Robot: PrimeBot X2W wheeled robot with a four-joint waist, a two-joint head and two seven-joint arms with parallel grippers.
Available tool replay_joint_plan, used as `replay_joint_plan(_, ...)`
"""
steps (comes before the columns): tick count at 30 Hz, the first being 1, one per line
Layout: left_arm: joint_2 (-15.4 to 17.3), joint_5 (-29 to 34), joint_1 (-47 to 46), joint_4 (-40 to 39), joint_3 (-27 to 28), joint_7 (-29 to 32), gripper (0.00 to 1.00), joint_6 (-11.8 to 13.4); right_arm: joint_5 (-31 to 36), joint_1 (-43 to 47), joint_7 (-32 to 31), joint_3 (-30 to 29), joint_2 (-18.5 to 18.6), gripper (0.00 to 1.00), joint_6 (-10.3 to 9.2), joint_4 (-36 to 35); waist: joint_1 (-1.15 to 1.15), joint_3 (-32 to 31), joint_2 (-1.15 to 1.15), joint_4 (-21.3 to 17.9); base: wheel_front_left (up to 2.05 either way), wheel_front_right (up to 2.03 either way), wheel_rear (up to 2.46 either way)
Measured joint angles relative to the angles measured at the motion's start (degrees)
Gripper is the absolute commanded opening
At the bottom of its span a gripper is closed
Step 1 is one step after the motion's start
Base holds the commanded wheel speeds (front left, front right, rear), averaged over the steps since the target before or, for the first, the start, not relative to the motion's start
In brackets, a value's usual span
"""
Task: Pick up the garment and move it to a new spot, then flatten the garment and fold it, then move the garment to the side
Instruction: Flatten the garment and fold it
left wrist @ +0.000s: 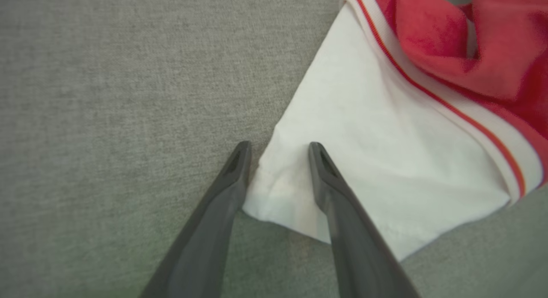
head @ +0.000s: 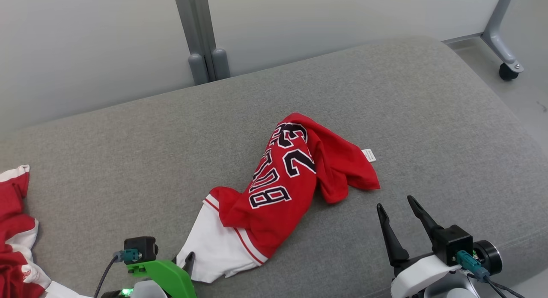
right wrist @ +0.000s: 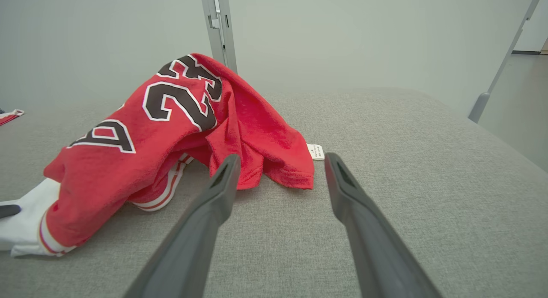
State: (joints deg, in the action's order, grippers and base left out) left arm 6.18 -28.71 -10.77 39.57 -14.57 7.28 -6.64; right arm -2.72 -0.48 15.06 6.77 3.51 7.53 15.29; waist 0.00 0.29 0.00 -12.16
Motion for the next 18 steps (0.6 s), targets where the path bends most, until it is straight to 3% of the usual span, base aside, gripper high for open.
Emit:
replay_joint_plan(5,-1.4,-8.4,1.0,-7.1,-0.1,0.6,0.00,-0.7,-0.1,0.5,0.0,-1.0,0.0,1.00,0.00,0.3,0.00,-0.3,0.00,-0.2,0.00,0.00,0.00)
replay_joint_plan(11,2.8,-12.9,-1.9,-21.0,3.7,0.6,0.00,-0.7,-0.2,0.4,0.0,-0.7,-0.2,1.00,0.00,0.4,0.00,-1.0,0.00,1.2,0.00,0.00,0.00)
replay_joint_plan(18,10.6,-15.9,-11.3,-37.9,9.2,8.7,0.00,1.0,-0.6,0.2,0.0,-0.1,-0.3,1.00,0.00,0.5,0.00,-1.9,0.00,1.7,0.00,0.00,0.00)
